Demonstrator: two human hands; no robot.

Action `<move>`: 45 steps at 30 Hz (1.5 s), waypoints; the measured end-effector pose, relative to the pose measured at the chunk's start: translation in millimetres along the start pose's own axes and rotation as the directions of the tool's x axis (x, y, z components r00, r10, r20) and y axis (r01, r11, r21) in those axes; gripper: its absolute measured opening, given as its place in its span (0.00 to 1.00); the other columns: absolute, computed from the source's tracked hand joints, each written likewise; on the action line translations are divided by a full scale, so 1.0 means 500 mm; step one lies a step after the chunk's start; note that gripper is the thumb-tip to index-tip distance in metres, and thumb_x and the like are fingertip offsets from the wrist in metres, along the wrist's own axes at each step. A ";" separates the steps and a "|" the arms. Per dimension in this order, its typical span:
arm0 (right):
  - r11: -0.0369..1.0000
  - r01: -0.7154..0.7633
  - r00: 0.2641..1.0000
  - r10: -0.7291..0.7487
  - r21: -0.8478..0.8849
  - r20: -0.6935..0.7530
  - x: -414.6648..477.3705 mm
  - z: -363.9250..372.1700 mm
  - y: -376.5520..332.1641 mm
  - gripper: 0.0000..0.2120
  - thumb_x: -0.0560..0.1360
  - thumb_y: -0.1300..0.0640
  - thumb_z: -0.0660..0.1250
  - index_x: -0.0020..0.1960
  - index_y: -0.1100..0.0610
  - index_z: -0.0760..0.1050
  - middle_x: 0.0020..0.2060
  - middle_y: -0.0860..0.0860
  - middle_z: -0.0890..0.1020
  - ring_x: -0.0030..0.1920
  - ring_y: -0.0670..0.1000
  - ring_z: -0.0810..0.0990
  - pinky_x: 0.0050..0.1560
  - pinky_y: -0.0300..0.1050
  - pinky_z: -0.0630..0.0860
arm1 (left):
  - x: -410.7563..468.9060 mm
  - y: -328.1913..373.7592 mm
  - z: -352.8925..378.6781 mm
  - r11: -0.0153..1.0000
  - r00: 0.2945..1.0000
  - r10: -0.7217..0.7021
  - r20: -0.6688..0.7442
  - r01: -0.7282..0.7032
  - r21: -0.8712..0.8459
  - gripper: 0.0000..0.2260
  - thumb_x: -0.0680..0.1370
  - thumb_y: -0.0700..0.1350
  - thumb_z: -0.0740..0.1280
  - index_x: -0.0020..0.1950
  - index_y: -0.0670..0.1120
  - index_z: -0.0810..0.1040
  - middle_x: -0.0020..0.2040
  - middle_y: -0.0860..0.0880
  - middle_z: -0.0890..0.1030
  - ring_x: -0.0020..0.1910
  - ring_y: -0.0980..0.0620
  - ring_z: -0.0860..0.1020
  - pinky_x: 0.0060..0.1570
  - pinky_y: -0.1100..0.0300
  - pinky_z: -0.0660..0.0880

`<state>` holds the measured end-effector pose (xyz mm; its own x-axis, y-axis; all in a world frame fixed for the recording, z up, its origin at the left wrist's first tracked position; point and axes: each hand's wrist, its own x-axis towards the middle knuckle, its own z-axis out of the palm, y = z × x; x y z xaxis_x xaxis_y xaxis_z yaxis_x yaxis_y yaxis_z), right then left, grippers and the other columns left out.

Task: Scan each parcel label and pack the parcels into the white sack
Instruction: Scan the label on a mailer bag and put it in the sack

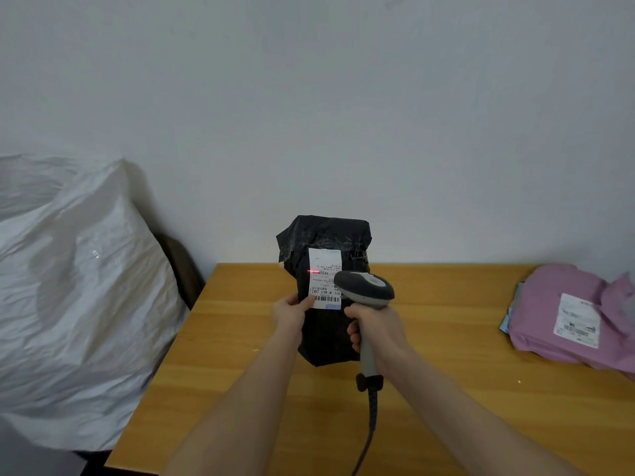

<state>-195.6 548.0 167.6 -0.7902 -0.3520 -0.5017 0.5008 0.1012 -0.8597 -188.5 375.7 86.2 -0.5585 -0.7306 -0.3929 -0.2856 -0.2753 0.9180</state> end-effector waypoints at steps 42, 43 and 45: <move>0.931 0.319 0.872 -0.361 0.177 0.330 0.050 0.947 -0.357 0.03 0.72 0.61 0.70 0.44 0.61 0.78 0.28 0.55 0.80 0.23 0.48 0.74 0.27 0.42 0.72 | 0.181 0.811 -0.943 0.647 0.385 0.743 -0.548 -0.622 0.440 0.10 0.73 0.49 0.70 0.53 0.51 0.83 0.47 0.54 0.84 0.45 0.54 0.81 0.47 0.58 0.77; 0.934 0.313 0.876 -0.354 0.171 0.328 0.060 0.971 -0.356 0.03 0.72 0.61 0.70 0.44 0.61 0.78 0.28 0.55 0.80 0.23 0.48 0.73 0.27 0.42 0.71 | 0.199 0.816 -0.976 0.652 0.378 0.742 -0.553 -0.596 0.468 0.11 0.73 0.50 0.70 0.54 0.52 0.83 0.48 0.55 0.84 0.45 0.54 0.81 0.47 0.59 0.76; 0.944 0.294 0.889 -0.329 0.153 0.319 0.076 1.007 -0.347 0.04 0.73 0.61 0.70 0.45 0.61 0.78 0.28 0.55 0.80 0.23 0.48 0.73 0.27 0.41 0.72 | 0.243 0.798 -1.029 0.677 0.408 0.732 -0.545 -0.519 0.521 0.12 0.74 0.50 0.69 0.56 0.53 0.82 0.49 0.54 0.84 0.46 0.54 0.80 0.46 0.60 0.74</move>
<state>-134.8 48.7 346.0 -0.7544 -0.6428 -0.1329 0.2942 -0.1502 -0.9439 30.4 -144.7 433.1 -0.0123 -0.8404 0.5418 -0.3096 0.5184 0.7971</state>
